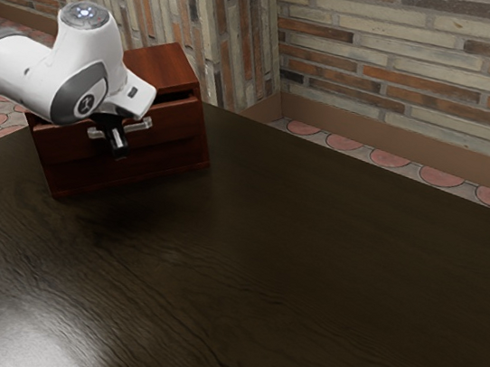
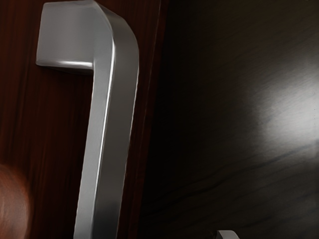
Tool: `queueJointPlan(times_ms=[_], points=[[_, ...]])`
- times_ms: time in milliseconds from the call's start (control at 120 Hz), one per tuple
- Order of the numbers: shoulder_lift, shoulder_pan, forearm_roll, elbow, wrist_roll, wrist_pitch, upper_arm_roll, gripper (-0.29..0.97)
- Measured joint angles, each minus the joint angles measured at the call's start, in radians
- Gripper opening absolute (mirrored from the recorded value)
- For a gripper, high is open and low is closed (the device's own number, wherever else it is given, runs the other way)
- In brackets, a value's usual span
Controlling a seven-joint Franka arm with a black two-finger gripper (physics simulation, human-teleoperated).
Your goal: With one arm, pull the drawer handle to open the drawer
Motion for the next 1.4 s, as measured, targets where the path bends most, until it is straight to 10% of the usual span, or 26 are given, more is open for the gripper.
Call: queueJointPlan(times_ms=[1400], points=[[-0.194,-0.062,0.012,-0.261,-0.17,0.093,0.009,0.31]])
